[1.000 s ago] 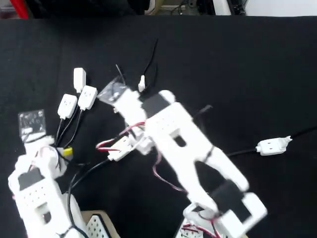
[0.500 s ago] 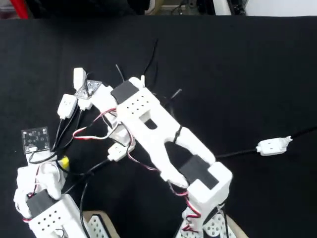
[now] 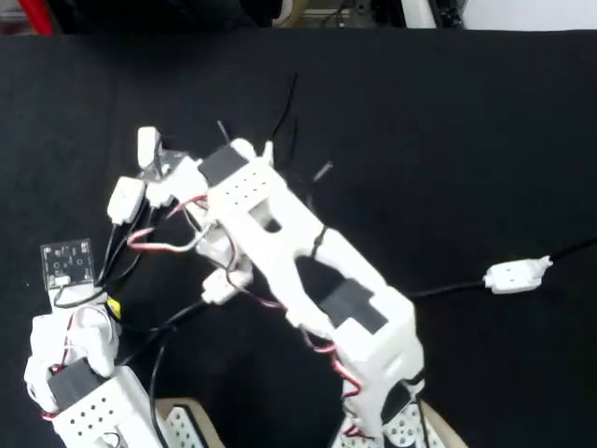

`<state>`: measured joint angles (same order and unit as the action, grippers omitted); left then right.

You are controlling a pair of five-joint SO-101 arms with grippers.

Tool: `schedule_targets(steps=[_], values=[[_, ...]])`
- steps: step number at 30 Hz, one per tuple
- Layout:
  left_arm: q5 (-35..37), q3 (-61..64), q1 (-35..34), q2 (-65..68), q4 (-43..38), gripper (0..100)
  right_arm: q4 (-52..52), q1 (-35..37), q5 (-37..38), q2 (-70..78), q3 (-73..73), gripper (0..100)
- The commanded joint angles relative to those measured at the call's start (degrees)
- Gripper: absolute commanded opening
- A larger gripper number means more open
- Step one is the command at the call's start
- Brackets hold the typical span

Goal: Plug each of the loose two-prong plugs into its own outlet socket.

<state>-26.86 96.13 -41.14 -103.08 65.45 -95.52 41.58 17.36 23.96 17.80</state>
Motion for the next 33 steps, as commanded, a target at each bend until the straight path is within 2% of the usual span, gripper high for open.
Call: schedule_targets(steps=[1, 11, 24, 33], values=[[-0.6, 0.1, 0.0, -0.5, 0.4, 23, -1.6, 0.8, -1.8, 0.9, 5.4, 1.2], [-0.6, 0.1, 0.0, -0.5, 0.4, 23, -1.3, -2.2, -2.1, 10.2, 8.7, 1.2], [-0.6, 0.1, 0.0, -0.5, 0.4, 23, -1.2, -2.0, -5.2, 12.1, 8.0, 1.2], [-0.6, 0.1, 0.0, -0.5, 0.6, 23, 5.0, 0.0, -7.9, 12.1, 0.5, 1.2]])
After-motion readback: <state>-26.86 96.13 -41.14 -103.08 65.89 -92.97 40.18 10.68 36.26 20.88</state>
